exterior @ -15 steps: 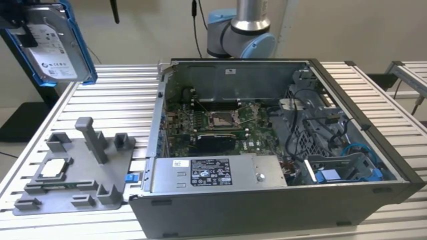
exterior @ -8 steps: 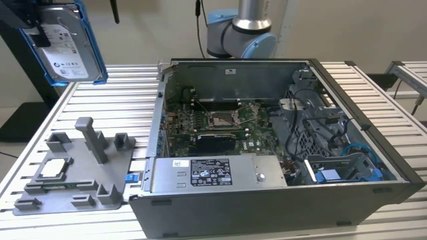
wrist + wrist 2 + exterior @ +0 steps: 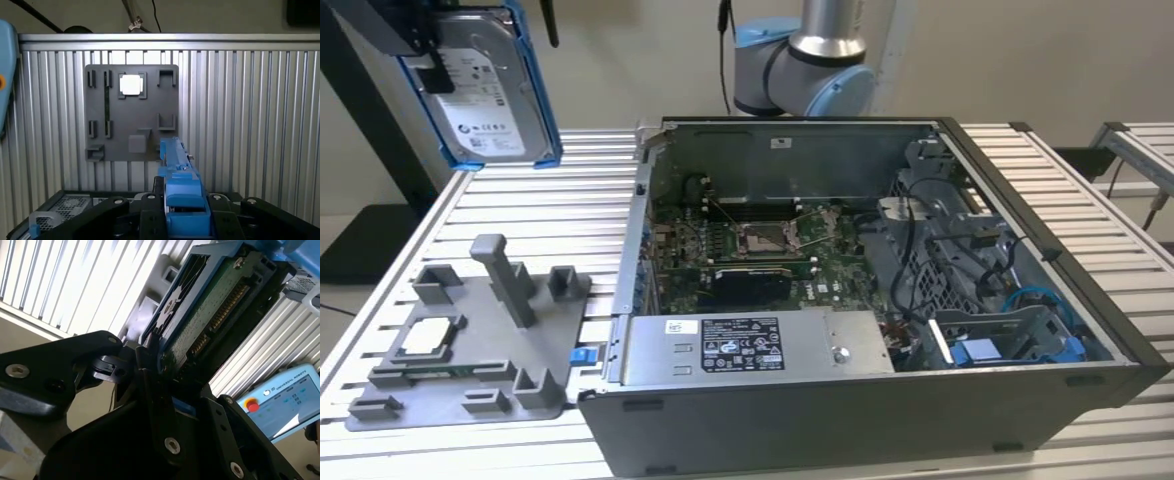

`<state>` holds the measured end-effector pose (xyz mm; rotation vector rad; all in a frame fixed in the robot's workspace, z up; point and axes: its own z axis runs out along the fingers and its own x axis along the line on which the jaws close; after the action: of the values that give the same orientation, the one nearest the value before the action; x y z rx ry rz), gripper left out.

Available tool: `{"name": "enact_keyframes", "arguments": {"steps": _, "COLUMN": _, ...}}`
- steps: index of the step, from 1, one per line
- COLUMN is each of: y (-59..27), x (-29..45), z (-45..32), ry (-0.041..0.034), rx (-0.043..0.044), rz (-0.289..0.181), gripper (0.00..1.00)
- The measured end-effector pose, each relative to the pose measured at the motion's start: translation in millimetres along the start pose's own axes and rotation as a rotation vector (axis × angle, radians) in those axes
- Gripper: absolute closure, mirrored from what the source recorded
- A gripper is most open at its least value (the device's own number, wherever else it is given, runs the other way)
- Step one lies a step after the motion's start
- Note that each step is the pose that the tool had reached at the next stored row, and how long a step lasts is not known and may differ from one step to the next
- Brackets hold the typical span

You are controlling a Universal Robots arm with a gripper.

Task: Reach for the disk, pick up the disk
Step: 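Pick up the disk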

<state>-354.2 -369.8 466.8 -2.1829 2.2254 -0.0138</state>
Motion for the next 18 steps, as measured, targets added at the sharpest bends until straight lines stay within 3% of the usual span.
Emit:
{"name": "enact_keyframes", "arguments": {"steps": 9, "y": -14.0, "x": -0.4, "z": -8.1, "ry": 0.0001, "rx": -0.0013, "rz": 0.0, "gripper": 1.0}}
{"name": "enact_keyframes", "arguments": {"steps": 18, "y": -39.8, "x": -0.9, "z": -7.5, "ry": -0.0004, "rx": -0.0014, "rz": 0.0, "gripper": 1.0}}
